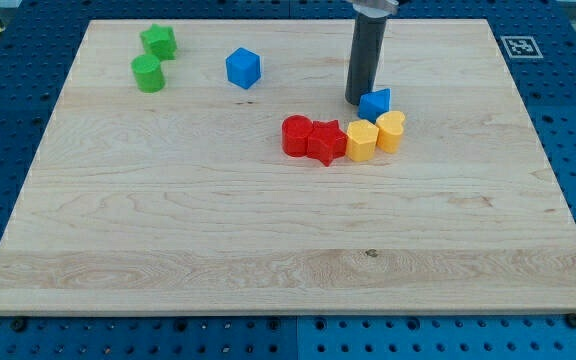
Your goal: Move the triangle into the heart diagonally
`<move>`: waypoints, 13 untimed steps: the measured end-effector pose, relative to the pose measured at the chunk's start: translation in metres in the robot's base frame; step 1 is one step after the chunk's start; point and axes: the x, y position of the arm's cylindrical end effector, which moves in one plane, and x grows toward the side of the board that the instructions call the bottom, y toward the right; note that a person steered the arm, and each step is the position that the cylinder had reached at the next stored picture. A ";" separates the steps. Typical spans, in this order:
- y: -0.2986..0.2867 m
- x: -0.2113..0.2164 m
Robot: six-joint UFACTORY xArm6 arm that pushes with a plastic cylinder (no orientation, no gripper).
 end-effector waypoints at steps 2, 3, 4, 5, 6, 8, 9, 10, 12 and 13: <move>-0.037 0.001; -0.053 0.005; -0.027 0.008; -0.001 0.008; 0.000 0.008; -0.017 0.012; -0.019 0.018; -0.003 0.026; 0.015 0.026; 0.021 0.026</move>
